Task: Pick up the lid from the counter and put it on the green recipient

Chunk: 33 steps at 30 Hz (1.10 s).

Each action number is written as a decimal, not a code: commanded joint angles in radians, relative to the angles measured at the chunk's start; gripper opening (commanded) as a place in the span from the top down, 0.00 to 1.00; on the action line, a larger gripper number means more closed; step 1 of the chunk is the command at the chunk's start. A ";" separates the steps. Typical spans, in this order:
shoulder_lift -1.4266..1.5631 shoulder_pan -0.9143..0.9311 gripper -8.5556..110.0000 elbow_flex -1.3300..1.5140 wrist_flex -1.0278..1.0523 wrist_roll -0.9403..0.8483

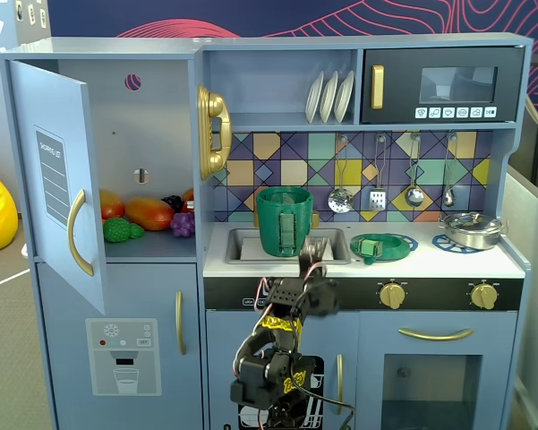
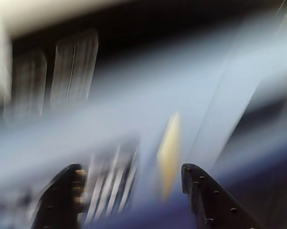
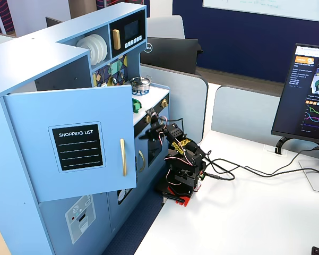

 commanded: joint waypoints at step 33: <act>-0.557 0.212 0.54 -0.284 -0.833 0.095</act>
